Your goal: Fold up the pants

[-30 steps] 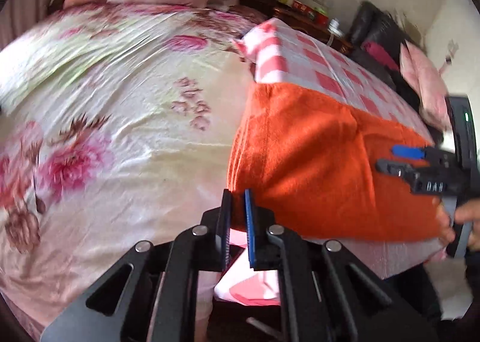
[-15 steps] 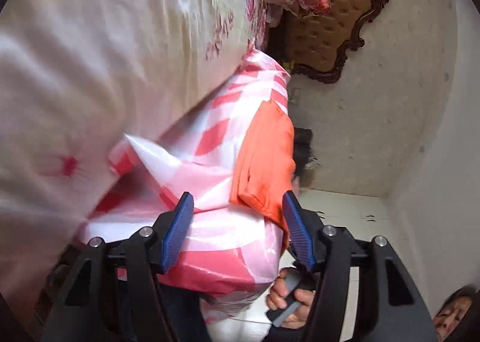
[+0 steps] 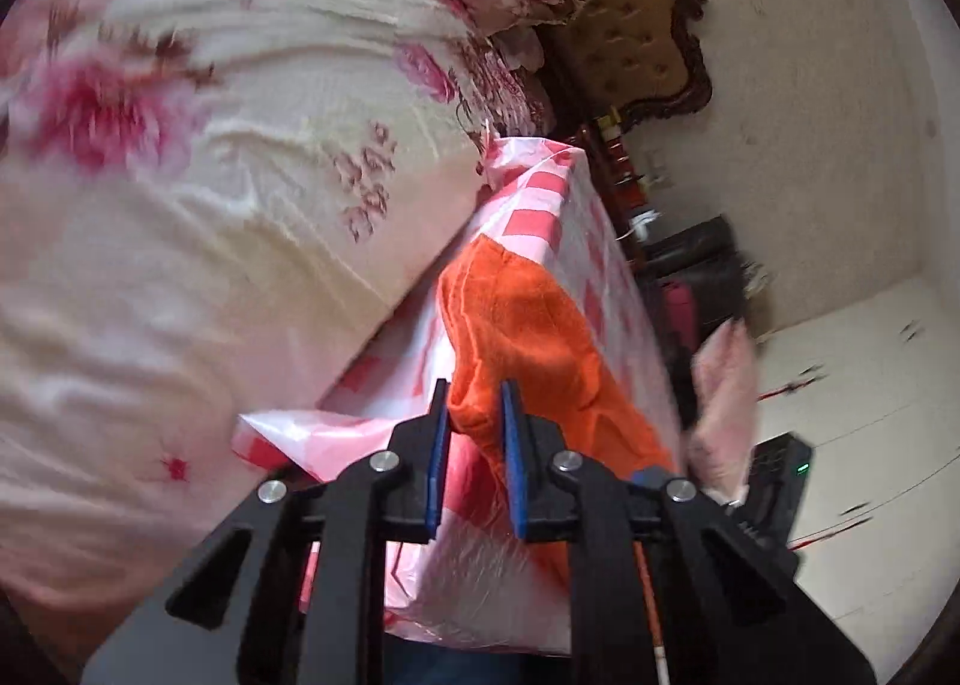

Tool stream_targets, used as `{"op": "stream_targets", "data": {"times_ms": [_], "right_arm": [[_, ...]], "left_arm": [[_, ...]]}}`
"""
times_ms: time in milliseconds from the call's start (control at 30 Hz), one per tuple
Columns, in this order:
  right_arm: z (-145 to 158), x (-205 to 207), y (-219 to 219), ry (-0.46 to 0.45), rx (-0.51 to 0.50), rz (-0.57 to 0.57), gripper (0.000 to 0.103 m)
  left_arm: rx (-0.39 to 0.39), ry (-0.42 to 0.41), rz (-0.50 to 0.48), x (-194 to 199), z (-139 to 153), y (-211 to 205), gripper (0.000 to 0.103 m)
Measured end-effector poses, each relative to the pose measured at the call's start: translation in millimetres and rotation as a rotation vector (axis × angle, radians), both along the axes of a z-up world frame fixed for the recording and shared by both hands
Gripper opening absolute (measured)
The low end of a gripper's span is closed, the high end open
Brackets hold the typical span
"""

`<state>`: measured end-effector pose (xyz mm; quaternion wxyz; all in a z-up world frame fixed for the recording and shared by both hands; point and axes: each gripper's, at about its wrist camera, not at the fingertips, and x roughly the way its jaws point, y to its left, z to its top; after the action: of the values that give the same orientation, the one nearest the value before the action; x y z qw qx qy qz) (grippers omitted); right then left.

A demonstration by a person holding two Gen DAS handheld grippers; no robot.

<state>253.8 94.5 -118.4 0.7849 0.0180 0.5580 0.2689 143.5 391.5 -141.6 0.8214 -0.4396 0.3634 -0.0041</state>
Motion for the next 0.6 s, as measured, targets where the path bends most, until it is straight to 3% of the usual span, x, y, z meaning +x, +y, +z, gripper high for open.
{"op": "stream_targets", "data": {"times_ms": [100,133,233,367,467,533,600], "right_arm": [[6.5,10.8,-56.4,0.095,0.119,-0.116,0.084],[7.1,13.0,-70.6,0.121,0.151,-0.141,0.084],[9.3,19.1,-131.2,0.201,0.285,-0.228,0.084],[10.1,17.7,-202.3,0.227,0.386,-0.333,0.084],[3.2,9.2,-244.6,0.25,0.427,-0.392,0.084],[-4.1,4.9,-263.6,0.269,0.447,-0.415,0.084],[-12.2,0.5,-279.4,0.29,0.46,-0.428,0.084]], "left_arm": [[0.416,0.077,-0.029,16.0,60.1,-49.4,0.008],[0.592,0.102,-0.046,24.4,80.2,-76.3,0.008],[0.962,0.087,-0.137,46.9,116.2,-156.8,0.008],[1.252,-0.03,-0.316,67.7,123.0,-283.9,0.008],[1.442,-0.142,-0.527,57.4,82.4,-394.5,0.007],[1.497,-0.18,-0.64,42.1,50.0,-441.5,0.007],[1.504,-0.177,-0.687,32.1,20.2,-464.9,0.007]]}}
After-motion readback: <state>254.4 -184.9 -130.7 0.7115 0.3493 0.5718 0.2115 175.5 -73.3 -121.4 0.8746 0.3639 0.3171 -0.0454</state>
